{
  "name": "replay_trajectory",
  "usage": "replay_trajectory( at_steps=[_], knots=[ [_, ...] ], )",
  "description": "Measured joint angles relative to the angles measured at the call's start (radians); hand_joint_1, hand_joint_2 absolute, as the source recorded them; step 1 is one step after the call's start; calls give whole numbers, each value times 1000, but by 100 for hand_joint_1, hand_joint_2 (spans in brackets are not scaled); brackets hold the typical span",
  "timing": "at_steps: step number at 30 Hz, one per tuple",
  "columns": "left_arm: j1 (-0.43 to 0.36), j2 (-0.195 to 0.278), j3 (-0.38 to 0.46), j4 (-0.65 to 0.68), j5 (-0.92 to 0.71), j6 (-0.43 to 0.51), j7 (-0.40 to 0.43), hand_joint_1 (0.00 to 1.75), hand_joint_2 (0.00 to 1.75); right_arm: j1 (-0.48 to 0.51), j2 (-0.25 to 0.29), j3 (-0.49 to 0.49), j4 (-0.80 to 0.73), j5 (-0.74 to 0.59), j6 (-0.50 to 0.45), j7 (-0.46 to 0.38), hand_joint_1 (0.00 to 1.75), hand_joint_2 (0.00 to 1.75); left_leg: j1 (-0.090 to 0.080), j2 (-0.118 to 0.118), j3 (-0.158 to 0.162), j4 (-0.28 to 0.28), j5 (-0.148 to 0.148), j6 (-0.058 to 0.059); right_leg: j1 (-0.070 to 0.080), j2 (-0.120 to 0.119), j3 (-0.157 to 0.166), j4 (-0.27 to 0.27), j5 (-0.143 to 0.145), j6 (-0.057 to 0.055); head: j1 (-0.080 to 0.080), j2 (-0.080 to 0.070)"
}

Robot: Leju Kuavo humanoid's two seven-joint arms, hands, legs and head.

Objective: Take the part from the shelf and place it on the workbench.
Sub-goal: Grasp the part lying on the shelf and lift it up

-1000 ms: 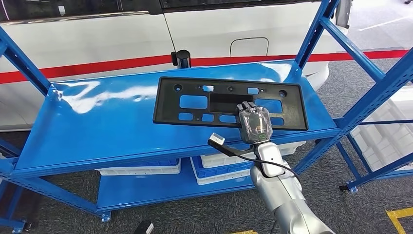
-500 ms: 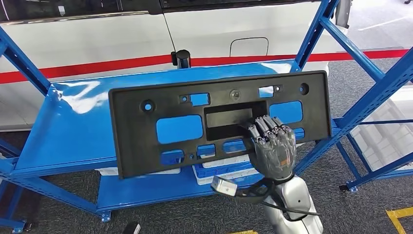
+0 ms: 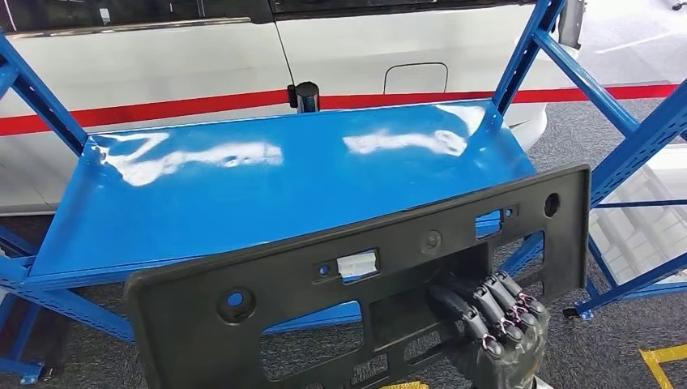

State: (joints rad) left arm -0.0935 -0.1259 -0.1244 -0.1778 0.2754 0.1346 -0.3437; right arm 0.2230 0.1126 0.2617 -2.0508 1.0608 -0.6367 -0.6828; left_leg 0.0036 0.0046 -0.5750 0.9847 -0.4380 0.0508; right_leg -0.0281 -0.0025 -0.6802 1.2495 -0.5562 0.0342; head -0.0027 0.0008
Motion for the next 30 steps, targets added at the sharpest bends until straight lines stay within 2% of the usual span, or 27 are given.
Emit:
replay_trajectory(
  at_steps=[1,2,4,5,6,9,10,13,14,15,17,18,19,22,23,25,27,28,29,30],
  knots=[
    [0,0,0,0,0,0,0,0,175,0,0,0,0,-1,0,0,175,175,0,0,0,0,0,0,0,0,1,-1,0,0,0,0],
    [1,0,2,0,1,2,-2,0,175,2,1,0,-2,-5,0,0,175,175,1,0,0,0,1,-1,-1,0,19,-29,8,3,0,0],
    [8,2,28,0,22,38,-18,0,175,24,6,-4,-16,-60,0,0,175,175,1,-4,-5,8,1,-21,0,2,92,-150,35,-1,-1,0],
    [13,2,44,0,35,58,-26,0,175,37,9,-5,-24,-89,0,-1,175,175,4,-6,-7,13,3,-32,-1,4,127,-210,51,-6,-1,0],
    [17,3,58,0,46,77,-32,0,175,48,12,-7,-30,-115,0,-1,175,175,6,-7,-10,18,3,-43,-1,5,145,-243,59,-16,-2,0],
    [21,4,66,0,50,83,-34,0,175,55,13,-7,-31,-120,0,-1,175,175,11,-7,-14,24,0,-49,-5,4,145,-244,65,-26,-1,0],
    [22,4,69,0,50,84,-34,0,175,57,15,-7,-32,-121,0,-1,175,175,11,-7,-30,64,-33,-52,-4,4,143,-243,69,-31,-2,0],
    [28,4,86,0,57,96,-38,0,175,69,19,-7,-34,-136,0,-1,175,175,12,-7,-111,286,-166,-61,7,0,126,-241,83,-48,-6,0],
    [29,4,92,0,64,104,-39,0,175,73,19,-7,-34,-148,0,-1,175,175,12,-7,-106,298,-165,-58,10,0,123,-241,84,-49,-6,0],
    [30,4,98,0,73,114,-40,0,175,77,19,-8,-34,-161,0,-1,175,175,11,-7,-76,253,-141,-52,12,0,123,-241,86,-48,-6,0],
    [30,5,115,0,90,135,-41,0,175,83,19,-8,-31,-183,0,-1,175,175,7,-7,10,109,-86,-36,17,0,123,-240,89,-46,-5,0],
    [30,5,122,0,97,145,-40,0,175,84,19,-8,-28,-189,0,-1,175,175,3,-5,40,55,-70,-29,19,0,123,-240,91,-44,-5,0],
    [29,5,130,0,103,155,-39,0,175,85,19,-8,-24,-191,0,-1,175,175,-1,-4,55,25,-64,-24,20,-1,122,-240,93,-41,-5,0],
    [30,5,147,0,112,173,-31,0,175,85,19,-8,-12,-189,0,-1,175,175,-5,-1,54,8,-51,-12,20,-2,116,-242,100,-25,-6,0],
    [31,4,151,0,112,175,-29,0,175,84,19,-8,-8,-188,0,-1,175,175,-4,0,53,1,-42,-6,20,-2,109,-232,92,-22,-5,0],
    [31,2,157,0,113,178,-28,0,175,84,18,-9,-2,-187,0,-1,175,175,0,3,46,-9,-26,4,20,-1,72,-156,44,-26,-2,0],
    [31,2,159,0,113,178,-27,0,175,84,16,-9,5,-187,0,-1,175,175,-2,4,31,-8,-18,8,16,0,21,-27,-20,-30,0,0],
    [32,1,159,0,113,178,-27,0,175,85,15,-9,9,-187,0,-1,175,175,-3,4,25,-7,-14,7,15,0,7,18,-38,-26,0,0],
    [33,1,160,0,113,178,-26,0,175,85,15,-9,13,-187,0,-1,175,175,-3,5,19,-6,-10,6,14,0,13,25,-40,-19,0,0],
    [33,0,160,0,113,178,-26,0,175,85,15,-9,16,-188,0,-1,175,175,-3,4,15,-4,-7,4,12,0,40,-11,-27,-10,0,0]
  ],
)
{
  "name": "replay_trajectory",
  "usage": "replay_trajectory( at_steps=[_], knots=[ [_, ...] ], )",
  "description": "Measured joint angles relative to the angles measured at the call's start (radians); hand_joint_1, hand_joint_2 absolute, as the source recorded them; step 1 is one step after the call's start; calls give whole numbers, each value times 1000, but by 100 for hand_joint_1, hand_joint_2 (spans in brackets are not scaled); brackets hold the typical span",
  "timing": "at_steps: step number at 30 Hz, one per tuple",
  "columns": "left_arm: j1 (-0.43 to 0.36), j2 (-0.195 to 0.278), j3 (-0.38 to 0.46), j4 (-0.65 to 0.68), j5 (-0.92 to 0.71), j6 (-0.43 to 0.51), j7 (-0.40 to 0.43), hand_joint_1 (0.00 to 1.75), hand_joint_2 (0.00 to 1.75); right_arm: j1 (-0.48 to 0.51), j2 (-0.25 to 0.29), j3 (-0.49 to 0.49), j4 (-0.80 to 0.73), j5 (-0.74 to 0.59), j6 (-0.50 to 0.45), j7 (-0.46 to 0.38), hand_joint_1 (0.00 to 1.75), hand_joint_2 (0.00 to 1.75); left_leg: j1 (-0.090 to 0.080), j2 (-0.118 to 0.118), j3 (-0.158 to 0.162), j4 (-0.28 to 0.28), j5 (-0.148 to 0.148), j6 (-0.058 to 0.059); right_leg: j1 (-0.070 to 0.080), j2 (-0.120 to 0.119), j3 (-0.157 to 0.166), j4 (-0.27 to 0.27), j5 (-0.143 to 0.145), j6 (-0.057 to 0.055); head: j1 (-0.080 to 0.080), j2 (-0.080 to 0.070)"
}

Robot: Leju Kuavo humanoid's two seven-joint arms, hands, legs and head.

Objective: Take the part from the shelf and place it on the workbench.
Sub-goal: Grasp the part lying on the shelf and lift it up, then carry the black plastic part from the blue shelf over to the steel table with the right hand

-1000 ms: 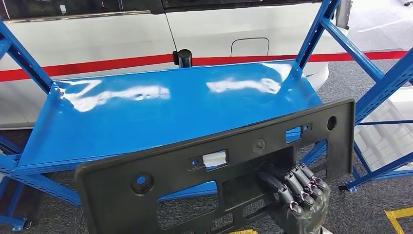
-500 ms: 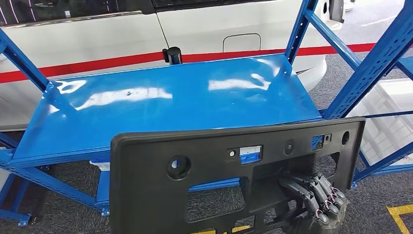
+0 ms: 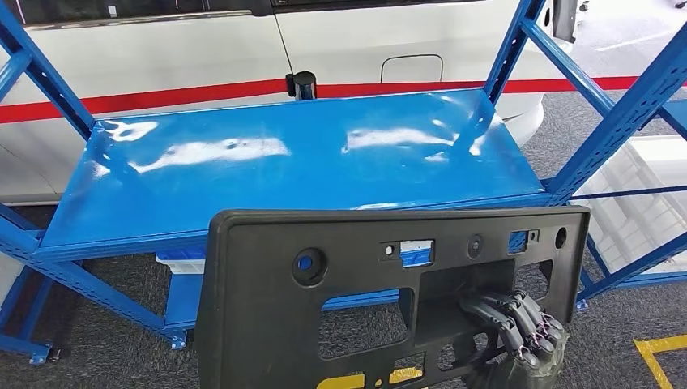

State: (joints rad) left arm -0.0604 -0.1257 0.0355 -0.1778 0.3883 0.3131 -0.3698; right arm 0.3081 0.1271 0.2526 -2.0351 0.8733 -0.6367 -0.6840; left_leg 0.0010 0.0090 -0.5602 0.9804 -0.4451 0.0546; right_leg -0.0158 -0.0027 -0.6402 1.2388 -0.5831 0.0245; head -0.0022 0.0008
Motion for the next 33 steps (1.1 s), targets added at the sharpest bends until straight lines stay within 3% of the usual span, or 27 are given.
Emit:
replay_trajectory(
  at_steps=[2,4,6,8,10,12,13,14,15,18,20,22,24,25,27,29,30,31,33],
  knots=[
    [0,-1,1,0,0,1,1,0,175,-2,-1,0,5,-1,0,0,175,175,0,-1,-7,7,3,-5,-4,0,87,-143,41,14,0,0],
    [0,-1,5,0,1,3,1,0,175,-4,-2,1,10,0,0,0,175,175,-3,-1,-13,16,4,-14,0,2,133,-235,64,9,-1,0],
    [0,-1,10,0,3,3,1,0,175,-8,-5,3,17,1,0,0,175,175,-4,-1,-15,19,7,-25,6,3,132,-245,71,-4,-1,0],
    [1,0,14,0,6,2,-1,0,175,-13,-7,8,25,1,0,0,175,175,0,-3,-21,27,1,-35,-2,3,131,-246,79,-17,-1,0],
    [3,1,16,0,8,1,-5,0,175,-20,-10,18,36,1,0,0,175,175,5,-7,-48,90,-51,-47,-10,1,128,-248,90,-33,-6,0],
    [6,1,18,0,9,-3,-11,0,175,-24,-12,28,47,1,0,0,175,175,10,-8,-96,215,-129,-59,-7,-1,119,-247,98,-42,-11,0],
    [8,2,20,0,10,-5,-14,0,175,-25,-14,33,53,2,0,0,175,175,11,-8,-115,268,-152,-63,-6,-2,115,-246,100,-43,-11,0],
    [10,2,21,0,10,-9,-16,0,175,-26,-16,36,58,3,0,0,175,175,13,-8,-119,293,-155,-65,-6,-2,112,-246,102,-42,-11,0],
    [12,2,22,0,10,-13,-18,0,175,-26,-18,40,63,5,0,0,175,175,15,-8,-104,277,-140,-66,-6,-2,110,-246,104,-41,-12,0],
    [12,4,23,0,7,-25,-20,0,175,-27,-23,53,69,5,0,0,175,175,17,-9,6,86,-58,-58,-3,-2,109,-245,108,-35,-12,0],
    [12,6,23,0,2,-36,-23,0,175,-29,-32,71,72,-34,0,0,175,175,13,-11,38,18,-43,-50,1,-2,104,-243,112,-26,-11,0],
    [12,6,23,0,-1,-46,-24,0,175,-39,-62,113,82,-144,3,0,175,175,8,-11,33,12,-38,-39,3,-2,99,-246,119,-12,-11,0],
    [12,5,22,0,-3,-57,-25,0,175,-54,-108,172,93,-258,6,2,175,175,8,-7,30,3,-25,-23,2,-1,84,-226,104,-5,-10,0],
    [11,5,22,0,-4,-61,-26,0,175,-61,-127,199,98,-289,7,4,175,175,9,-5,27,-2,-18,-14,2,-1,66,-189,81,-7,-8,0],
    [10,6,22,0,-5,-67,-26,0,175,-71,-153,235,107,-309,10,12,175,175,8,-3,14,-3,-9,-4,-1,0,10,-58,13,-15,-5,0],
    [10,6,22,0,-6,-69,-26,0,175,-78,-165,255,115,-309,17,22,175,175,7,-2,2,-1,-1,-2,-1,0,-26,42,-26,-10,-4,0],
    [11,6,22,0,-7,-69,-26,0,175,-81,-169,262,118,-308,21,25,175,175,7,-2,-2,0,2,-4,-1,0,-15,37,-22,-2,-4,0],
    [11,5,22,0,-9,-69,-26,0,175,-84,-172,268,121,-307,25,28,175,175,7,-3,-5,1,5,-6,-2,0,17,-10,-4,7,-4,0],
    [10,3,21,0,-10,-69,-26,0,175,-93,-174,277,125,-306,34,32,175,175,4,-4,-11,8,8,-13,-3,0,103,-158,42,18,-3,0]
  ],
)
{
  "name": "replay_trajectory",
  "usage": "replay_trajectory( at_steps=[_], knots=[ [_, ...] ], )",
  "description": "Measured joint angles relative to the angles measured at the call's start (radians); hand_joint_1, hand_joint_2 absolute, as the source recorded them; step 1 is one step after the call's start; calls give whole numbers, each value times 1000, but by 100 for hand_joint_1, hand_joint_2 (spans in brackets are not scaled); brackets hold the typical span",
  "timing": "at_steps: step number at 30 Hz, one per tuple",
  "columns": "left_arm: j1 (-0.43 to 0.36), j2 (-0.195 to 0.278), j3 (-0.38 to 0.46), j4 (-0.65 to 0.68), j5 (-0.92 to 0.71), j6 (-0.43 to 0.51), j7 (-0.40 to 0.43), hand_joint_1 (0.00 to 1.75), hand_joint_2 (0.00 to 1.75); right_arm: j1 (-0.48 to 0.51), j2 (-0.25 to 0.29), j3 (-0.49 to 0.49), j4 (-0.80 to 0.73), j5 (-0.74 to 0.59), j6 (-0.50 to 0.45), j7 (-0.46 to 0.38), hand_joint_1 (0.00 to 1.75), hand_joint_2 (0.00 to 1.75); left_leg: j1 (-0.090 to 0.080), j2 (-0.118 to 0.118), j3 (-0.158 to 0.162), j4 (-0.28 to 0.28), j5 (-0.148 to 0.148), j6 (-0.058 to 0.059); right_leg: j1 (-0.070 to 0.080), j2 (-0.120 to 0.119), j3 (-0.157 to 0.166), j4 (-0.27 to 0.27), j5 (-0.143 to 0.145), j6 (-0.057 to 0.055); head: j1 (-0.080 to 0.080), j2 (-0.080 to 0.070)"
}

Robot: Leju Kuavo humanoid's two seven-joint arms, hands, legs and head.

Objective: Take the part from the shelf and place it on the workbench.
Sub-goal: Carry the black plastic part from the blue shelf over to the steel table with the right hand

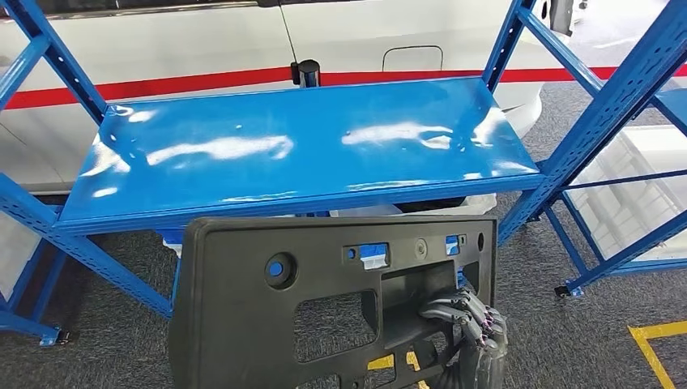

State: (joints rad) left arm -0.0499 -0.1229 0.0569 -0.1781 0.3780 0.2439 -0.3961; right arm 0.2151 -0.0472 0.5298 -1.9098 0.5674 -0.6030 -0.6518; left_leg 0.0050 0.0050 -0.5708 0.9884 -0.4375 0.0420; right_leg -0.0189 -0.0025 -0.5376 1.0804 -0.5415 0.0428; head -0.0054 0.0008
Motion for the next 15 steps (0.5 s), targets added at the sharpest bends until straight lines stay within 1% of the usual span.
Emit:
replay_trajectory(
  at_steps=[1,2,3,5,6,7,8,9,10,11,12,13,14,15],
  knots=[
    [0,-1,0,0,0,0,0,0,175,-5,-1,4,2,1,5,2,175,175,-2,0,-3,5,1,-5,1,1,28,-56,15,-2,-1,0],
    [-1,-1,0,0,-1,-1,0,0,175,-8,-1,7,3,1,10,5,175,175,-4,0,-6,8,2,-10,3,2,41,-86,23,-7,-1,0],
    [-1,-1,0,0,-1,-2,-1,0,175,-10,-1,10,5,1,14,6,175,175,-5,0,-8,11,4,-17,7,2,40,-94,26,-13,-2,0],
    [0,-1,-1,0,-3,-3,-2,0,175,-10,-2,13,7,1,19,8,175,175,0,-2,-13,13,6,-29,4,2,37,-94,35,-28,-2,0],
    [0,-1,-1,0,-4,-3,-3,0,175,-11,-2,14,8,1,20,8,175,175,2,-4,-20,27,-7,-35,0,1,36,-94,41,-36,-3,0],
    [0,0,-1,0,-5,-4,-3,0,175,-11,-1,16,9,0,21,8,175,175,4,-6,-34,59,-35,-40,-4,0,34,-95,47,-45,-6,0],
    [0,0,-2,0,-6,-4,-4,0,175,-11,-1,17,10,0,21,8,175,175,7,-7,-55,112,-74,-46,-6,-1,31,-95,52,-52,-8,0],
    [0,-1,-2,0,-7,-5,-4,0,175,-11,-1,17,11,-1,21,8,175,175,8,-7,-80,178,-115,-51,-5,-2,24,-95,57,-57,-11,0],
    [0,-1,-3,0,-9,-5,-4,0,175,-11,-1,18,13,-1,21,8,175,175,9,-7,-103,243,-146,-55,-4,-3,19,-94,61,-58,-12,0],
    [1,-1,-3,0,-10,-6,-4,0,175,-11,-1,18,14,-1,21,8,175,175,10,-7,-115,284,-160,-58,-3,-3,14,-94,64,-57,-12,0],
    [1,-1,-4,0,-10,-7,-4,0,175,-11,-1,18,15,-1,21,8,175,175,12,-7,-108,289,-156,-59,-3,-3,11,-93,67,-56,-12,0],
    [1,0,-4,0,-11,-8,-4,0,175,-11,-1,18,16,-1,21,8,175,175,13,-7,-81,253,-135,-58,-3,-3,9,-93,69,-54,-12,0],
    [1,0,-5,0,-12,-9,-4,0,175,-11,-1,18,16,-1,21,9,175,175,14,-7,-39,187,-105,-56,-3,-3,8,-93,71,-53,-12,0],
    [0,1,-6,0,-14,-10,-4,0,175,-11,-1,18,16,-1,21,9,175,175,15,-8,6,111,-81,-52,-2,-2,8,-92,73,-50,-12,0]
  ],
)
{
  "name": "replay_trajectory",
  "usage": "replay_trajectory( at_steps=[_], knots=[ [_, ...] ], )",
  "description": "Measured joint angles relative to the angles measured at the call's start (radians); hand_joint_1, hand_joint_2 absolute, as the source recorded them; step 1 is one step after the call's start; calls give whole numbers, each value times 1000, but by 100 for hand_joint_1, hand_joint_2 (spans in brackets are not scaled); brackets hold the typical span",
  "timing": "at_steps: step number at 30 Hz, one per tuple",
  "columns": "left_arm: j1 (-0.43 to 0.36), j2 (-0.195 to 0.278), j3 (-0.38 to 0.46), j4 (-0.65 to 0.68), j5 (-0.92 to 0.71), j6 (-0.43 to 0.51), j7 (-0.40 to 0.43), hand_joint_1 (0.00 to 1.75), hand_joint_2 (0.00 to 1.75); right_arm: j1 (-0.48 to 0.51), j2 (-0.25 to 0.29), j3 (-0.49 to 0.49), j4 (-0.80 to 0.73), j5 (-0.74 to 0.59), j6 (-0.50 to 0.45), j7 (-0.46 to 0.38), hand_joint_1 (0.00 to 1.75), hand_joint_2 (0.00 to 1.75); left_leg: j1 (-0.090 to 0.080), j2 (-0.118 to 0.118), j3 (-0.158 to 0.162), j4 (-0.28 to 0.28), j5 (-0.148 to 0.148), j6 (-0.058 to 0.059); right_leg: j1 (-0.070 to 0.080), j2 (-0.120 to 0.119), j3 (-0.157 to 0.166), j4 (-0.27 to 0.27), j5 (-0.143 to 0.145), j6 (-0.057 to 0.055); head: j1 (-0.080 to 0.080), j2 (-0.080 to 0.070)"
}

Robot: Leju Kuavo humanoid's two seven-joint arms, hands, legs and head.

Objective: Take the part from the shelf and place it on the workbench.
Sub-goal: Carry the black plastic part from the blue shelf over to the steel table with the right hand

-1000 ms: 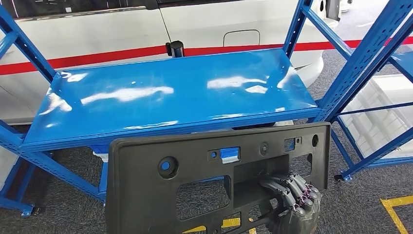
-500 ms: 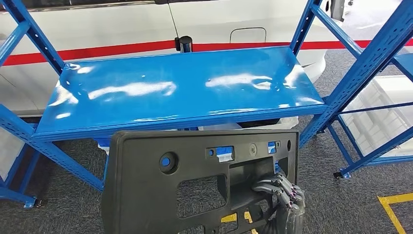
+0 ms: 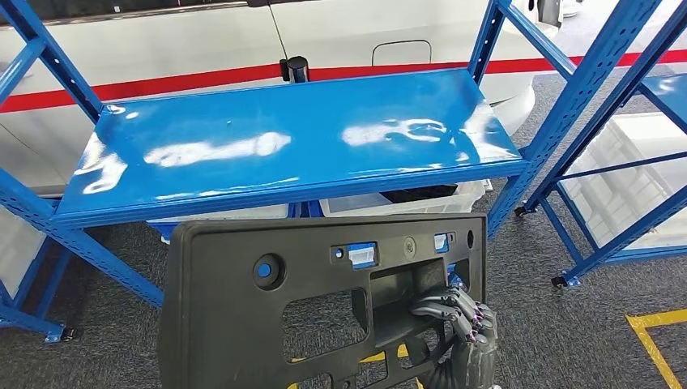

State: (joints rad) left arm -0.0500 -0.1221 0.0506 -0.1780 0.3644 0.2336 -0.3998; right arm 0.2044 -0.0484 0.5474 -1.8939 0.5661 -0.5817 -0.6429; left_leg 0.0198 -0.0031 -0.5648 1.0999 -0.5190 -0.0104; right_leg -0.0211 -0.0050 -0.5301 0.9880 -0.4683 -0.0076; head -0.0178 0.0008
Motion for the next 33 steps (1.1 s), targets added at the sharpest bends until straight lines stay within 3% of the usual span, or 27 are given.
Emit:
replay_trajectory(
  at_steps=[2,5,6,7,9,11,12,13,15,16,17,19,20,22,24,26,27,28,31,33],
  knots=[
    [-2,1,-2,0,-3,-1,0,0,175,-1,0,0,0,0,0,1,175,175,-4,-1,51,-95,25,10,5,0,-5,2,5,8,1,0],
    [-2,0,-5,0,-6,-2,0,0,175,-2,2,0,0,2,3,6,175,175,-11,0,47,-111,36,31,8,0,-15,3,14,27,2,0],
    [-2,0,-6,0,-7,-3,0,0,175,-2,2,0,-1,4,4,9,175,175,-11,2,44,-116,44,41,8,1,-23,14,5,30,2,0],
    [-3,-1,-8,0,-7,-4,0,0,175,-2,3,0,-2,6,5,12,175,175,-10,5,39,-120,52,52,8,1,-36,40,-15,28,4,0],
    [-4,0,-9,0,-8,-7,0,0,175,-1,3,-1,-2,8,8,17,175,175,-11,8,22,-123,67,65,7,3,-85,156,-88,16,9,0],
    [-3,0,-9,0,-8,-9,0,0,175,0,3,-1,-2,10,10,18,175,175,-13,11,2,-122,80,67,6,3,-125,277,-145,16,13,0],
    [-3,0,-10,0,-9,-10,1,0,175,0,3,-2,-2,13,10,19,175,175,-14,12,-7,-121,87,66,6,3,-120,293,-151,22,13,0],
    [-3,0,-11,0,-9,-11,1,0,175,0,3,-2,-2,19,10,20,175,175,-14,12,-15,-121,93,64,5,3,-94,266,-141,31,13,0],
    [-3,-1,-13,0,-12,-12,1,0,175,0,3,-3,-2,51,1,28,175,175,-14,12,-27,-117,103,58,5,2,7,117,-102,44,14,0],
    [-3,-2,-15,0,-14,-13,1,0,175,1,4,-6,-2,86,-9,38,175,175,-16,11,-32,-114,108,53,7,3,52,47,-85,44,14,0],
    [-3,-2,-17,0,-16,-13,1,0,175,1,6,-11,-2,134,-22,53,175,175,-17,11,-36,-111,112,47,9,4,76,1,-75,42,14,0],
    [-3,-2,-20,0,-18,-13,3,0,175,0,12,-25,0,269,-43,93,175,175,-20,12,-41,-106,121,37,14,7,76,-17,-66,34,13,0],
    [-3,-2,-21,0,-18,-13,4,0,175,0,17,-34,2,345,-48,112,175,175,-18,12,-44,-104,123,31,9,8,67,-17,-62,28,13,0],
    [-2,-2,-22,0,-18,-12,4,0,175,0,35,-54,4,481,-51,139,175,175,-13,9,-57,-79,92,20,1,7,58,-18,-51,10,12,0],
    [-1,-2,-22,0,-19,-11,6,0,175,2,62,-77,5,593,-52,144,175,175,-9,6,-89,16,1,9,-1,4,43,-18,-36,-7,10,0],
    [-1,-2,-22,0,-20,-10,8,0,175,8,88,-107,5,707,-52,140,175,175,-7,5,-121,141,-75,-1,1,2,28,-15,-22,-11,9,0],
    [-1,-2,-22,0,-20,-10,9,0,175,12,98,-120,4,763,-52,140,175,175,-6,5,-121,172,-83,-3,2,2,20,-13,-16,-10,9,0],
    [-1,-2,-22,0,-20,-9,9,0,175,17,106,-131,1,809,-52,142,175,175,-4,5,-103,168,-71,-4,2,2,13,-10,-12,-8,9,0],
    [-2,0,-22,0,-20,-8,8,0,175,29,120,-153,-10,874,-53,147,175,175,-1,3,29,-13,-2,1,4,2,-4,1,-4,0,8,0],
    [-2,0,-22,0,-20,-8,7,0,175,33,126,-161,-15,880,-53,147,175,175,-4,0,75,-93,8,8,8,1,-11,5,3,11,9,0]
  ],
)
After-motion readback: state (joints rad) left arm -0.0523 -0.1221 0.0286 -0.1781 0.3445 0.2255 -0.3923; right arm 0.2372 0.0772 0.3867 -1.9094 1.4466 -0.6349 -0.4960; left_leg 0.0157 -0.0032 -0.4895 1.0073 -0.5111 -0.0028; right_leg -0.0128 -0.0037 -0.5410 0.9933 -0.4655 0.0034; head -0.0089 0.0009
